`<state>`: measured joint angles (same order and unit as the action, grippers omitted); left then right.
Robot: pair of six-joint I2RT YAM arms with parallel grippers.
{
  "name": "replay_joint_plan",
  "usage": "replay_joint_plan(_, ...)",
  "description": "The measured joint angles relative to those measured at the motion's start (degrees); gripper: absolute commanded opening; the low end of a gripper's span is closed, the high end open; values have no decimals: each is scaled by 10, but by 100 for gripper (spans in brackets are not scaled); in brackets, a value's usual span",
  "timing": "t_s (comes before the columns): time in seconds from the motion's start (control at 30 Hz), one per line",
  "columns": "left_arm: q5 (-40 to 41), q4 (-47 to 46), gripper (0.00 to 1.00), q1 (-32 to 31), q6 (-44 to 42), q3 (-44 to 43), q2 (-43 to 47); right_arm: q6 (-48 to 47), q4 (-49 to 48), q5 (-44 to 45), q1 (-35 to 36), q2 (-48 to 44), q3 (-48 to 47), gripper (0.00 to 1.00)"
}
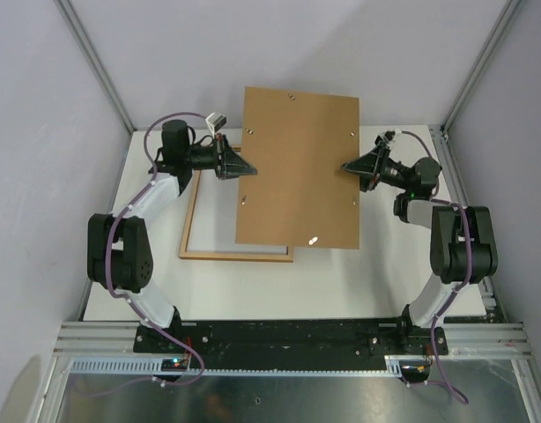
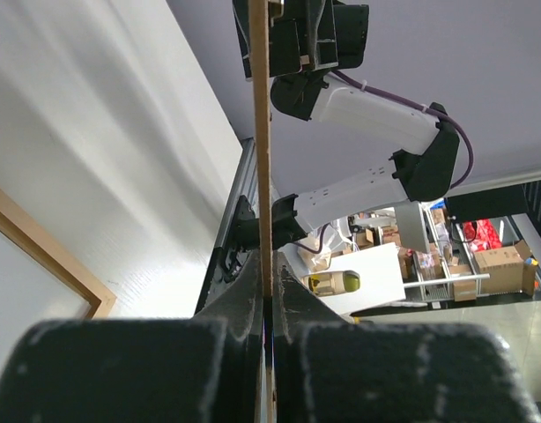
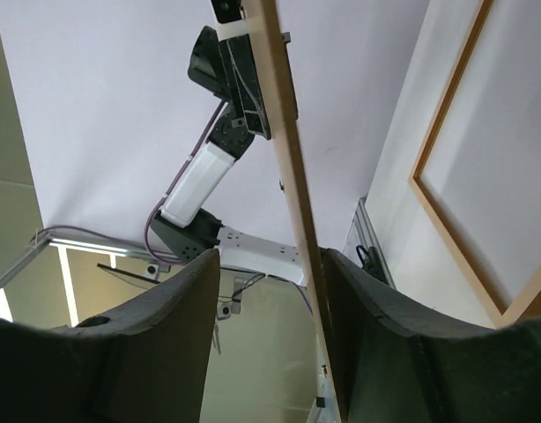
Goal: Put the photo into the frame
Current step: Pass from the left arm to the right
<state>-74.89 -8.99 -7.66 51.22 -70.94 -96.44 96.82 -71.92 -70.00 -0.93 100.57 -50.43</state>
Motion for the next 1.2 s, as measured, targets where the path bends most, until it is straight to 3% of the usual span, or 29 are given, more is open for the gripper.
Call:
replay_joint_plan(0.2, -5, -8, 0, 2, 5, 0, -4, 10, -8, -5, 1, -19, 12, 47)
replay_joint_plan(0.3, -6, -12, 0, 2, 11, 0, -5, -31, -1, -5, 1, -45, 20, 47)
replay_joint_plan(0.37, -8, -14, 0, 2, 15, 0, -6, -98, 59, 1, 2, -80, 22, 48)
replay_joint_plan(0.53, -11, -28, 0, 2, 18, 0, -7, -335, 345, 48, 12, -183, -6, 47)
replay_joint_plan(0.63, -14, -33, 0, 2, 19, 0, -7, -416, 440, 65, 19, -202, -25, 45)
replay_joint_plan(0.77, -18, -34, 0, 2, 19, 0, -7, -470, 514, 81, 22, -203, -27, 40)
replay_joint_plan(0.97, -19, -34, 0, 2, 19, 0, -11, -496, 548, 94, 23, -203, -27, 22)
replay_joint_plan(1.03, -19, -34, 15, 3, 18, 0, -12, -497, 550, 93, 23, -203, -27, 7)
replay_joint_plan(1.07, -18, -34, 26, 3, 18, 0, -13, -495, 549, 91, 23, -203, -27, 4)
replay_joint_plan(1.2, 22, -31, 59, 6, 15, 12, -23, -479, 543, 80, 25, -210, -35, 0)
